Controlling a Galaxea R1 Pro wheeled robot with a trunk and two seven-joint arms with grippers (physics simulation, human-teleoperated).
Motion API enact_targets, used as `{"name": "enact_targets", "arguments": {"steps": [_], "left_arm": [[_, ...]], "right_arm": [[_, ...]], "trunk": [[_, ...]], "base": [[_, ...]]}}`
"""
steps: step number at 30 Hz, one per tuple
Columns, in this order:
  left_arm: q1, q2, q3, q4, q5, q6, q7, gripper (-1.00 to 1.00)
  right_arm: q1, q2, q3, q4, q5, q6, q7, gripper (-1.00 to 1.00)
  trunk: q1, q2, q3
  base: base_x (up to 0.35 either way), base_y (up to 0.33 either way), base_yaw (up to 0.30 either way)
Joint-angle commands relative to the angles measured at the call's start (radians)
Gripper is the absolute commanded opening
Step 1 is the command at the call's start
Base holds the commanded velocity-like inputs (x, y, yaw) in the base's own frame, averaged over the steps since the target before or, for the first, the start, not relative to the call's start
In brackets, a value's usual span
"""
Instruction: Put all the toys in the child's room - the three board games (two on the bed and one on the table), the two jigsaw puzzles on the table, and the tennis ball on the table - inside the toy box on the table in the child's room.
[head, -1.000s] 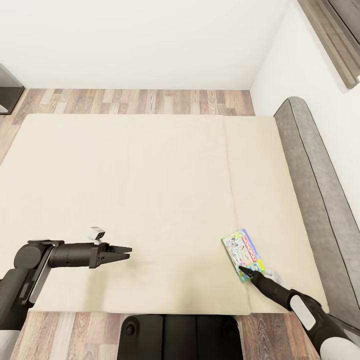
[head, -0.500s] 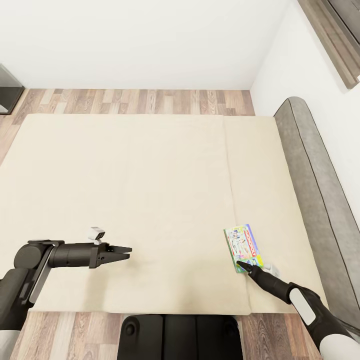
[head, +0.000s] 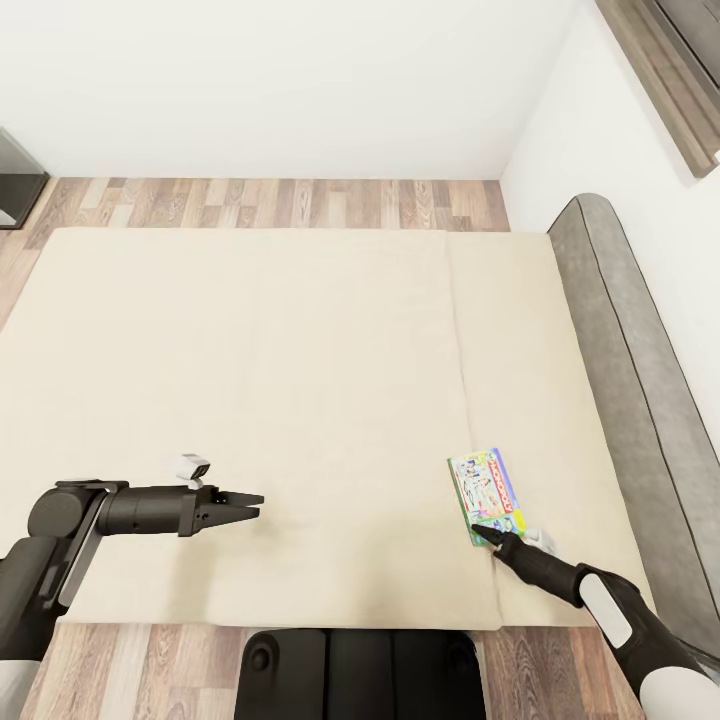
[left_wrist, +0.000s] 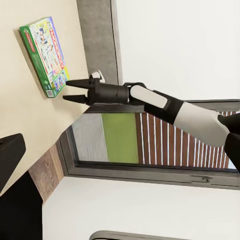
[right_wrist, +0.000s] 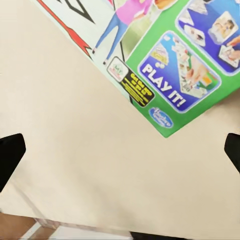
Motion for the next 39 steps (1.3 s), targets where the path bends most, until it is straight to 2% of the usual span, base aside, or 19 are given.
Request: {"name": "enact_targets", "arguments": {"steps": [1, 15, 22, 32, 39], "left_arm": [[0.0, 0.0, 0.0, 0.0, 0.0, 0.011, -0.004, 1.0], [0.0, 0.0, 0.0, 0.0, -0.002, 0.011, -0.004, 1.0], [0.0, 0.0, 0.0, 0.0, -0.002, 0.011, -0.004, 1.0], [0.0, 0.0, 0.0, 0.0, -0.002, 0.011, -0.004, 1.0], [0.0, 0.0, 0.0, 0.001, -0.002, 0.011, -0.004, 1.0]], "right_arm": [[0.0, 0.0, -0.003, -0.005, -0.004, 0.015, 0.001, 1.0], [0.006, 0.0, -0.001, -0.135, -0.006, 0.137, 0.0, 1.0], [0.009, -0.001, -0.001, -0.165, -0.006, 0.15, 0.001, 1.0], [0.011, 0.002, 0.0, -0.276, -0.007, 0.153, -0.005, 1.0], [0.006, 0.02, 0.01, -0.288, -0.005, 0.148, -0.013, 1.0]], "trunk": [[0.001, -0.001, -0.001], [0.001, -0.001, -0.001], [0.001, -0.001, -0.001], [0.001, -0.001, -0.001], [0.001, -0.001, -0.001]], "base": [[0.0, 0.0, 0.0], [0.0, 0.0, 0.0], [0.0, 0.0, 0.0], [0.0, 0.0, 0.0], [0.0, 0.0, 0.0]]}}
